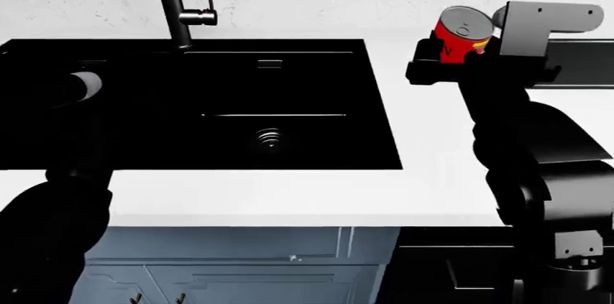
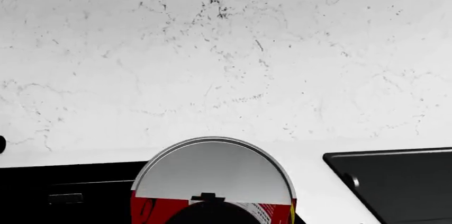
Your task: Pick the cans from the counter and place them in their designated side in the cabinet.
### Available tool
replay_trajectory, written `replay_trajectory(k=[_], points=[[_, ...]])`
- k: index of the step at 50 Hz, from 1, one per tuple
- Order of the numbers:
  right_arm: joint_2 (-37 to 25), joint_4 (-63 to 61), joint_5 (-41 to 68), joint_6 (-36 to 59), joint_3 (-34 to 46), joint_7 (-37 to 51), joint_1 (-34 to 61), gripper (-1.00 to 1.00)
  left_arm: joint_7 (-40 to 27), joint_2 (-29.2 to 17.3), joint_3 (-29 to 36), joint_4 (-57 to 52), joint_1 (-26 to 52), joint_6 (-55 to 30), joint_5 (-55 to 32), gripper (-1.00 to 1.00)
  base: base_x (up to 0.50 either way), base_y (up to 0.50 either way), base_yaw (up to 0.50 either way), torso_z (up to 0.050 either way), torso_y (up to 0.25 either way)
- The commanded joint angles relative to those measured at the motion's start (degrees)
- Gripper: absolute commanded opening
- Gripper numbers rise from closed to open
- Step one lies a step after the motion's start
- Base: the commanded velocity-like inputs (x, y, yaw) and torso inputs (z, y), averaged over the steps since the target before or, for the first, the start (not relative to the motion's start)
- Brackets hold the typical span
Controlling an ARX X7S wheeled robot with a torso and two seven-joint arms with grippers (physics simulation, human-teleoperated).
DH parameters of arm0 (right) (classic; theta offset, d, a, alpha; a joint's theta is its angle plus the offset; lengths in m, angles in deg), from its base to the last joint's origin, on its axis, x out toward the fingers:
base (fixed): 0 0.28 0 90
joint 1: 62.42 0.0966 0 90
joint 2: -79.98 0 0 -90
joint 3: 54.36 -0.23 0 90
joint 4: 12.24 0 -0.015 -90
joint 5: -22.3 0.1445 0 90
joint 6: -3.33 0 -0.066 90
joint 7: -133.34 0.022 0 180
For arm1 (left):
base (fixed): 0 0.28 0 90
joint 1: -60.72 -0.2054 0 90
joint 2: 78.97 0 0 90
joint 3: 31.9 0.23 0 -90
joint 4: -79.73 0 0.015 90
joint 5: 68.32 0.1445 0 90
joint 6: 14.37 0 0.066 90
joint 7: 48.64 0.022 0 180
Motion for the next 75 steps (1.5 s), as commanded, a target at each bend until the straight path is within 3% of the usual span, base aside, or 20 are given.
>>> replay_trajectory(k=[1, 43, 50, 57, 67, 75], points=[[-0.2, -6.0, 0.6, 3.3, -1.0, 0.2, -1.1, -1.0, -0.2, -0.5, -0.1, -0.7, -0.2, -0.4, -0.3, 1.0, 0.0, 0.5, 0.0, 0.0, 0.0], [-0.3, -5.0, 1.7, 2.4, 1.0, -0.8, 0.2, -1.0, -0.1, -0.8, 0.2, -0.1, 0.0, 0.2, -0.1, 1.0, 0.0, 0.5, 0.0, 0.0, 0.0], [0.6, -5.6, 4.0, 3.9, -0.2, -1.4, 1.8, -1.0, 1.3, -1.8, 2.0, 1.7, 2.8, -1.5, 0.3, 1.0, 0.0, 0.0, 0.0, 0.0, 0.001], [1.1, 1.0, 5.4, 7.6, 0.2, -2.9, 14.1, -1.0, 6.0, -5.2, 8.3, 7.2, 12.3, -7.5, 3.1, 1.0, 0.0, 0.0, 0.0, 0.001, 0.0], [-0.1, 10.7, 3.9, 9.8, 4.8, -6.3, 30.0, -1.0, 12.8, -8.5, 14.1, 11.1, 23.8, -20.0, 0.2, 1.0, 0.0, 0.0, 0.0, 0.0, 0.001], [0.4, 21.3, 2.8, 9.5, 7.6, -9.2, 40.4, -1.0, 22.8, -11.8, 20.0, 15.1, 31.8, -31.6, -4.0, 1.0, 0.0, 0.0, 0.0, 0.0, 0.0]])
